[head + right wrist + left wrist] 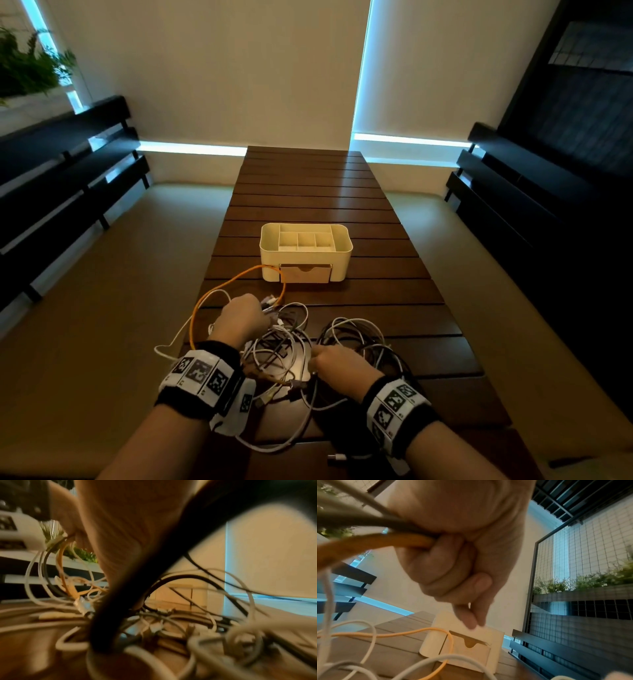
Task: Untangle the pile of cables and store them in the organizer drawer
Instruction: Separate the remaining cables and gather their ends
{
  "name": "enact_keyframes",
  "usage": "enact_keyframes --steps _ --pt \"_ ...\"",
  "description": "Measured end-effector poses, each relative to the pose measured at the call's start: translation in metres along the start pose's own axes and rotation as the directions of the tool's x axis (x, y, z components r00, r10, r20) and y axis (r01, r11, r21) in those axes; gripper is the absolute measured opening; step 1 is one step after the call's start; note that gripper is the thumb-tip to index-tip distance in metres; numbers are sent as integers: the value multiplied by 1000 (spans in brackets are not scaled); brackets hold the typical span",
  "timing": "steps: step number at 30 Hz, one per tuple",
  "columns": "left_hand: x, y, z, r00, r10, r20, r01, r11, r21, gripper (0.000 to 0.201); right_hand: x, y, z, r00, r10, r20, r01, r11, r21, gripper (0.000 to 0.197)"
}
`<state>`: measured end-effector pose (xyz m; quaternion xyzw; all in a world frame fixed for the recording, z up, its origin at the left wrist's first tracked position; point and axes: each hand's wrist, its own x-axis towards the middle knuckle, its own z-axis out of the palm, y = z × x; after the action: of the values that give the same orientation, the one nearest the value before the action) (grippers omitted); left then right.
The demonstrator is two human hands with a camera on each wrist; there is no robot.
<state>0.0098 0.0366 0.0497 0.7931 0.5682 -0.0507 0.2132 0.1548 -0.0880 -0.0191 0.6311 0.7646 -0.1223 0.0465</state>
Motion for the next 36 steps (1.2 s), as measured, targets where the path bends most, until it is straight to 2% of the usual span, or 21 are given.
enact_keyframes --steps 4,9,11,13,15,17,20,22,23,24,25,28,30,33,35,36 --pt "1 -3 -4 992 15 -128 -34 988 -149 40 0 0 11 999 37 -15 -37 997 -61 23" --pt "-9 0 -13 979 64 -192 -131 925 -357 40 -1 -3 14 998 -42 -39 36 989 -143 18" --pt "-13 -2 -15 977 81 -199 -171 852 -495 34 -3 0 9 996 4 -89 -11 997 -80 17" --pt "-16 -4 -17 971 89 -222 -210 764 -610 31 -7 9 -3 974 129 -184 -112 989 100 16" --pt "-17 -4 -20 960 74 -268 -242 699 -673 35 -13 21 -23 917 272 -291 -167 926 338 10" --pt "-19 -1 -23 938 44 -345 -294 629 -719 38 -22 32 -51 821 417 -390 -157 822 548 3" --pt "-22 7 -23 912 27 -409 -358 539 -763 41 -38 39 -93 626 594 -505 14 639 769 17" --pt "-23 11 -24 896 25 -444 -398 488 -777 43 -49 38 -120 498 649 -576 166 580 797 13" --pt "-24 14 -25 890 31 -454 -418 450 -789 43 -54 35 -131 463 655 -597 232 560 795 12" --pt "-26 16 -26 890 49 -454 -433 404 -805 42 -57 31 -138 456 654 -604 284 537 795 13" --pt "-29 19 -27 891 78 -448 -443 367 -818 41 -60 25 -145 478 642 -599 320 508 800 16" --pt "-40 28 -31 876 244 -415 -475 291 -831 38 -61 3 -152 630 543 -555 356 434 828 31" --pt "-43 33 -31 855 335 -396 -485 247 -839 36 -56 -10 -149 691 482 -539 373 401 837 33" --pt "-44 38 -28 811 431 -395 -476 94 -874 44 -45 -25 -139 696 497 -518 356 388 850 23" --pt "-44 42 -26 799 445 -405 -449 -6 -893 58 -37 -35 -129 669 529 -522 315 435 844 17" --pt "-44 44 -25 794 447 -412 -452 -20 -892 60 -33 -39 -123 648 540 -537 296 471 831 14"
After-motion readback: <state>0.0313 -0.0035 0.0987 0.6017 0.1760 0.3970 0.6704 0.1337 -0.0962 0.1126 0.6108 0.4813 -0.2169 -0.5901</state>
